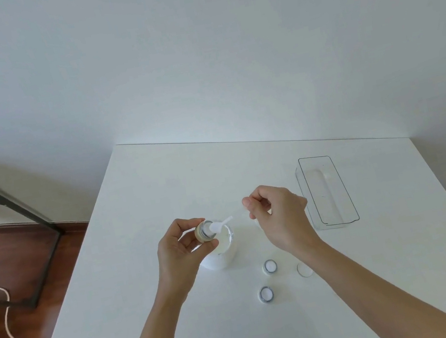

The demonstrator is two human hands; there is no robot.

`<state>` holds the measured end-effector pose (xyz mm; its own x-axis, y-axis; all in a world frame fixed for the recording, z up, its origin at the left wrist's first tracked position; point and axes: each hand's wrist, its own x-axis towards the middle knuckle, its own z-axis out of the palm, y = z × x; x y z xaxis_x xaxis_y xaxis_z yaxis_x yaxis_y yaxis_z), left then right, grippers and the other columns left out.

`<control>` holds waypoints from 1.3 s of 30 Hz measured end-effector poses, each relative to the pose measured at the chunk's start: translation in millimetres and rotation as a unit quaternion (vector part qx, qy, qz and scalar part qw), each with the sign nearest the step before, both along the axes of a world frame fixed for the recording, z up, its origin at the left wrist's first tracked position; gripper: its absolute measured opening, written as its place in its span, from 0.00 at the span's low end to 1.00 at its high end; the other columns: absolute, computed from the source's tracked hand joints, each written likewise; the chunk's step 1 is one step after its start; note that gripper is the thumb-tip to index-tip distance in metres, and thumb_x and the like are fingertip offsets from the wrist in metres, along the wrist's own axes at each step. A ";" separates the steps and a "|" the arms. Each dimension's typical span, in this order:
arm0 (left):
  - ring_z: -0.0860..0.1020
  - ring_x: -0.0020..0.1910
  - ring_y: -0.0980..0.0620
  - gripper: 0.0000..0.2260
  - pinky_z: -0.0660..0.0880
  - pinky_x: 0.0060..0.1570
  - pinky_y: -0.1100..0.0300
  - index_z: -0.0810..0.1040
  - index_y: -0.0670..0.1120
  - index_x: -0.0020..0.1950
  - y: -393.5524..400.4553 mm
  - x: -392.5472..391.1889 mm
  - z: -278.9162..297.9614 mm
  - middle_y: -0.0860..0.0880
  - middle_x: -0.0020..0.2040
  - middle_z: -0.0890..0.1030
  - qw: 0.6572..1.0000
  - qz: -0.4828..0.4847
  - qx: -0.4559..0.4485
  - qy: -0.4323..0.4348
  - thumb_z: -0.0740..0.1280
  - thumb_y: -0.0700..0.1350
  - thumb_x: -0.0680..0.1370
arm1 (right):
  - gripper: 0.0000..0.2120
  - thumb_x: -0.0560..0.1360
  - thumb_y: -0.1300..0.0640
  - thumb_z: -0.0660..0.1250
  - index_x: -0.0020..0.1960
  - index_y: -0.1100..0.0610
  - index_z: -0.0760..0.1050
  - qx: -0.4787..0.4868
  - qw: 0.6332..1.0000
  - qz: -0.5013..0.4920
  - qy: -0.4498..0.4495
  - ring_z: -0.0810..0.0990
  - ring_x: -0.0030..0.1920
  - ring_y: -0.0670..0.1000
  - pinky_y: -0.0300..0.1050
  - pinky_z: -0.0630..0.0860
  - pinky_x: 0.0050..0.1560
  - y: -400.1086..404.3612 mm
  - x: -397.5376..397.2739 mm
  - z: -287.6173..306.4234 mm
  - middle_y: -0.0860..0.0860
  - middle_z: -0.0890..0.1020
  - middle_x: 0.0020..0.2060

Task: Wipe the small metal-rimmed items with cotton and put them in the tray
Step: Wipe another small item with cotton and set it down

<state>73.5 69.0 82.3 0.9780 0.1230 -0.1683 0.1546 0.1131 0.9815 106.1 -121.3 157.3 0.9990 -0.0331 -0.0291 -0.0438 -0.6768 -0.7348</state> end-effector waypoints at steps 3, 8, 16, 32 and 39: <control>0.86 0.48 0.52 0.20 0.81 0.47 0.62 0.82 0.53 0.44 4.0 -0.5 -2.7 0.50 0.50 0.87 1.000 0.013 -0.010 0.013 0.77 0.28 0.68 | 0.13 0.78 0.51 0.64 0.38 0.55 0.76 0.037 0.999 -0.026 0.026 0.74 0.30 0.39 0.47 0.65 0.47 -10.6 3.8 -6.0 0.45 0.81 0.31; 0.86 0.48 0.52 0.18 0.81 0.46 0.64 0.82 0.50 0.47 11.6 -4.8 -8.1 0.49 0.49 0.88 0.999 0.035 -0.033 0.025 0.77 0.28 0.68 | 0.11 0.77 0.57 0.66 0.37 0.59 0.76 0.080 0.995 -0.052 0.021 0.74 0.27 0.39 0.31 0.66 0.31 -8.4 3.3 -38.0 0.47 0.82 0.30; 0.86 0.47 0.52 0.16 0.81 0.45 0.64 0.81 0.47 0.48 20.9 -13.4 -13.0 0.48 0.48 0.88 0.998 0.051 -0.030 0.038 0.77 0.29 0.69 | 0.02 0.74 0.64 0.70 0.43 0.61 0.80 -0.150 0.940 0.257 -0.170 0.74 0.39 0.53 0.43 0.74 0.38 -4.6 -7.7 -70.9 0.52 0.77 0.29; 0.86 0.49 0.51 0.18 0.81 0.46 0.63 0.82 0.50 0.47 12.8 -17.3 -13.0 0.49 0.49 0.87 0.998 0.025 -0.044 0.032 0.76 0.27 0.69 | 0.10 0.78 0.61 0.63 0.40 0.63 0.77 -0.062 0.995 0.075 -0.004 0.80 0.38 0.54 0.49 0.76 0.40 -6.1 10.2 -59.0 0.54 0.82 0.32; 0.86 0.49 0.53 0.20 0.80 0.46 0.64 0.82 0.51 0.46 10.7 -17.9 -3.8 0.51 0.51 0.87 0.999 -0.005 -0.047 0.011 0.74 0.25 0.70 | 0.10 0.75 0.60 0.65 0.37 0.62 0.79 0.073 0.992 -0.044 0.088 0.73 0.25 0.43 0.34 0.68 0.28 -19.6 9.6 -38.1 0.50 0.84 0.29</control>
<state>55.6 79.7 78.5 0.9749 0.0962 -0.2009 0.1784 0.2025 0.9629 115.7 -140.9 119.2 0.9715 -0.1024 -0.2137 -0.2343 -0.5512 -0.8008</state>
